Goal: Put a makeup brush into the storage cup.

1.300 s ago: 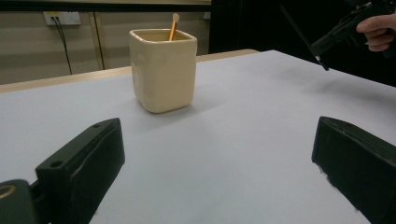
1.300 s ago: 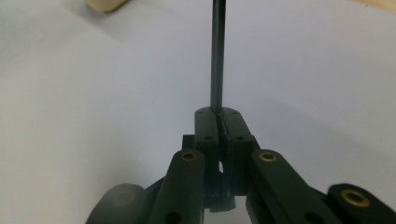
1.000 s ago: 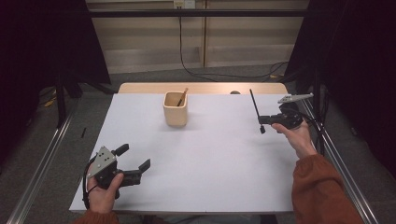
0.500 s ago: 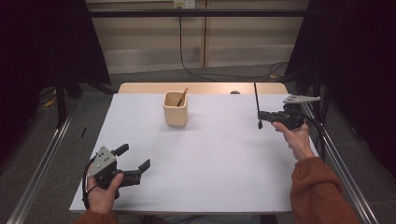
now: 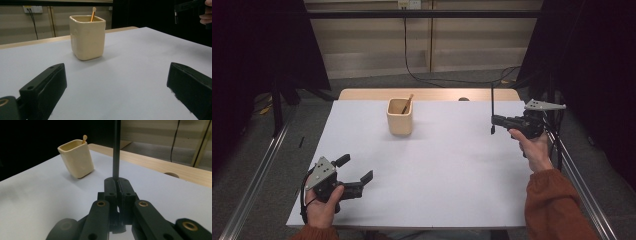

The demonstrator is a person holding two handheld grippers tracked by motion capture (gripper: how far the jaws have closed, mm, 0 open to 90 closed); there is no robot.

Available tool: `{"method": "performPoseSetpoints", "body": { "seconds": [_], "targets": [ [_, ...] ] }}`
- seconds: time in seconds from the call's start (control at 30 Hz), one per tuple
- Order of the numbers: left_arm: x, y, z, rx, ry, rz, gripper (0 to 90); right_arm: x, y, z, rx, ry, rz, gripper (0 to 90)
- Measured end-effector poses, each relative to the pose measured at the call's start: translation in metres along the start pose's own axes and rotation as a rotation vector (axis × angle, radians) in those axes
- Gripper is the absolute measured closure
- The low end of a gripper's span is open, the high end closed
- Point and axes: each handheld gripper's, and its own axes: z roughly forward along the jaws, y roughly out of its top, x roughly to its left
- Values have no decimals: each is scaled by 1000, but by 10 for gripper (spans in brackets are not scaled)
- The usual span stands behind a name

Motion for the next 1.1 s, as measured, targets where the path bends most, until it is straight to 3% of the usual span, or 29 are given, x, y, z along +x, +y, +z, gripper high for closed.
{"method": "performPoseSetpoints", "body": {
  "seconds": [0.23, 0.7, 1.1],
  "targets": [
    [1, 0, 0, -3, -10, -12, 26, 11, 5, -3, 4, 58, -20, 866],
    [1, 0, 1, 6, -15, -7, 26, 46, 6, 23, 81, 183, -88, 865],
    [2, 0, 2, 4, -7, -18, 26, 67, 7, 37, 127, 238, -128, 866]
  ]
}}
